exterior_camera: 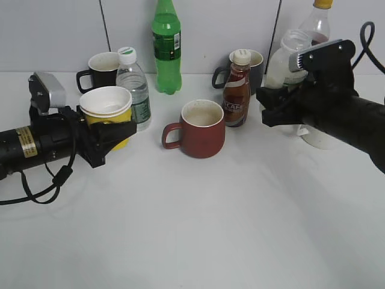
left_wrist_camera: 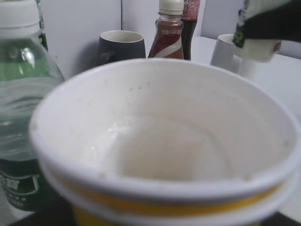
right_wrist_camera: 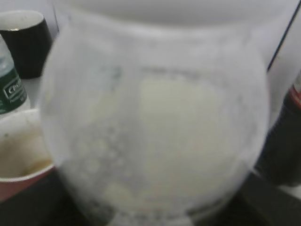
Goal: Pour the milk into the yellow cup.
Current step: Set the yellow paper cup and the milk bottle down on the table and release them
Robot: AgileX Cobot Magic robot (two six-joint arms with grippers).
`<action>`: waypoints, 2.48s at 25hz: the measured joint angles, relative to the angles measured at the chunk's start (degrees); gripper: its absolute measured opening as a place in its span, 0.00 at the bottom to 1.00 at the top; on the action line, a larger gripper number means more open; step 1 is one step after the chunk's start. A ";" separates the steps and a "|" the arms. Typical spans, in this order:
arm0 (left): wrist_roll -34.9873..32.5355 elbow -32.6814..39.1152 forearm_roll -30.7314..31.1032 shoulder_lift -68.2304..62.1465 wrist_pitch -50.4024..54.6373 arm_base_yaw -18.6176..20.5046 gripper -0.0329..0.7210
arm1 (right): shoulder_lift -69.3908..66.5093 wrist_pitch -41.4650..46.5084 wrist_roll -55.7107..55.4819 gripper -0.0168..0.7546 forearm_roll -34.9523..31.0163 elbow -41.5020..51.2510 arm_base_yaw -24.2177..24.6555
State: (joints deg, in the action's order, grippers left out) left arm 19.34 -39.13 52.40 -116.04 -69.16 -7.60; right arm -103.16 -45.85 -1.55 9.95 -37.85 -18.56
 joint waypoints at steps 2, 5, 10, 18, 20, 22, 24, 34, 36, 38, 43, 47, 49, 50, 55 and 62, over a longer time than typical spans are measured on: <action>0.00 0.00 -0.98 0.00 0.00 0.00 0.51 | -0.29 -0.71 -0.13 0.58 0.38 1.67 0.89; 0.00 0.00 -3.84 -0.72 -0.12 0.00 0.51 | -1.98 -2.94 -0.13 0.58 1.81 3.27 0.95; 0.00 -0.05 -5.99 -3.53 -0.02 0.05 0.51 | -7.60 -6.75 -0.07 0.58 3.45 3.69 0.95; -1.55 -4.22 -6.48 -10.13 0.00 0.00 0.51 | -12.17 -9.18 2.35 0.59 0.43 3.75 0.95; -1.55 -5.47 -6.48 -11.56 0.00 -0.29 0.51 | -12.42 -9.27 3.27 0.59 -0.38 3.75 0.95; -1.57 -6.50 -6.48 -12.80 0.00 -0.65 0.51 | -12.48 -9.34 3.56 0.59 -0.72 3.75 0.95; -1.57 -7.22 -6.48 -14.51 0.00 -1.31 0.51 | -12.68 -9.46 3.60 0.59 -0.78 3.75 0.95; -1.70 -7.58 -6.73 -15.83 -0.50 -1.66 0.86 | -15.78 -11.51 3.78 0.58 -0.78 3.75 0.95; -1.70 -7.24 -6.73 -15.63 -0.45 -1.66 0.88 | -16.49 -13.06 3.77 0.58 -0.78 3.75 0.95; -1.70 -6.07 -6.79 -14.30 -0.38 -1.66 0.88 | -17.32 -13.88 3.77 0.58 -0.78 3.67 0.95; -1.70 -3.42 -7.15 -10.47 1.80 -1.66 0.89 | -19.59 -16.38 3.91 0.59 -0.73 2.63 0.95; -1.70 -1.53 -7.20 -7.83 5.70 -1.66 0.89 | -20.05 -17.18 3.98 0.59 -0.38 2.51 0.95; -1.70 -1.24 -7.20 -6.74 6.87 -1.66 0.89 | -20.11 -17.18 4.17 0.63 -1.03 2.51 0.99; -1.70 -1.24 -7.20 -6.40 7.25 -1.66 0.89 | -20.11 -16.97 4.31 0.66 -1.48 2.51 1.06; -1.70 -0.45 -7.38 -4.61 12.22 -1.66 0.88 | -17.66 -9.20 5.33 0.74 -2.41 2.51 1.17; -1.42 3.00 -7.66 1.11 16.29 -1.66 0.87 | -9.62 5.71 2.08 0.74 -2.07 2.51 1.17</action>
State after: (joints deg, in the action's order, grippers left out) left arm 17.91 -36.13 44.74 -114.93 -52.86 -9.26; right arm -112.79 -40.14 0.53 7.88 -35.35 -17.39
